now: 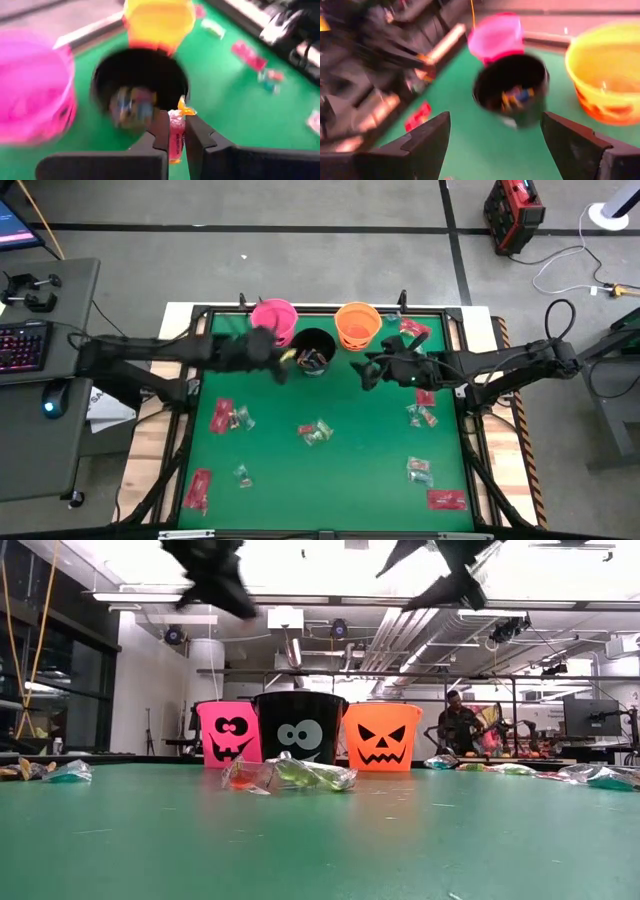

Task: Sort candy by brand, put in halloween buckets
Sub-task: Put the orange candy into the black bucket, then put the green candy into the black bucket

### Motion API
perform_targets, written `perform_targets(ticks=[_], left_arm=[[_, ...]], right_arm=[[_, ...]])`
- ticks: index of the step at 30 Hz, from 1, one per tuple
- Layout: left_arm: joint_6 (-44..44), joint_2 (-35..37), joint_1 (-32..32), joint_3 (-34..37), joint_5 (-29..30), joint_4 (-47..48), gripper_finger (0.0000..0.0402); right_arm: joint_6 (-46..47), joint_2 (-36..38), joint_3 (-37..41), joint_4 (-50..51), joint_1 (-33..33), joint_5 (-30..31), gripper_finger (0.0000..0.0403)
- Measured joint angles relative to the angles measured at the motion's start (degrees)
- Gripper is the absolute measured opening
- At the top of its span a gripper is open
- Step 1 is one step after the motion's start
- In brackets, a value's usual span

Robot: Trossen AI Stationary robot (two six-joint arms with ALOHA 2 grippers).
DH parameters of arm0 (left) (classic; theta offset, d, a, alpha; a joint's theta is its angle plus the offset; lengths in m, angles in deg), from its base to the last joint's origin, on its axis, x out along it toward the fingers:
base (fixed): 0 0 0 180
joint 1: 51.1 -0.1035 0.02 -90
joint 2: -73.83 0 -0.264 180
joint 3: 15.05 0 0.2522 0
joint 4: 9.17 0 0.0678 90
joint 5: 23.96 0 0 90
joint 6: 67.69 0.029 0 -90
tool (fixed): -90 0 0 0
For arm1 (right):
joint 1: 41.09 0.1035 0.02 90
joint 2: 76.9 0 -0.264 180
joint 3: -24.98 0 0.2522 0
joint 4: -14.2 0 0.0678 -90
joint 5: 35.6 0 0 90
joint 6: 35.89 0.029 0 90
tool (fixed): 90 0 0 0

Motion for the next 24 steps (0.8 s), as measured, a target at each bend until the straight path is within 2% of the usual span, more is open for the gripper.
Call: perform_targets(ticks=[3,5,11,18,24], left_arm=[[6.3,-5.5,-6.9,-0.1,-5.9,-11.3,0.0011],[8.2,-8.7,-10.1,-0.3,-9.4,-15.2,0.0023],[12.1,-14.8,-14.1,-2.3,-17.0,-14.5,0.0088],[12.3,-14.0,-13.8,-2.4,-20.1,-10.4,0.0159],[12.9,-8.6,-13.9,-2.4,-27.3,-6.8,0.0184]], right_arm=[[-3.4,0.0,0.0,-5.3,0.0,3.2,0.0302],[-4.8,0.0,0.0,-7.9,0.0,5.1,0.0302],[-4.9,0.0,0.0,-9.6,0.0,7.4,0.0302],[-4.8,0.0,0.0,-9.7,0.0,8.8,0.0302],[-1.7,0.0,0.0,-9.9,-0.5,12.0,0.0302]])
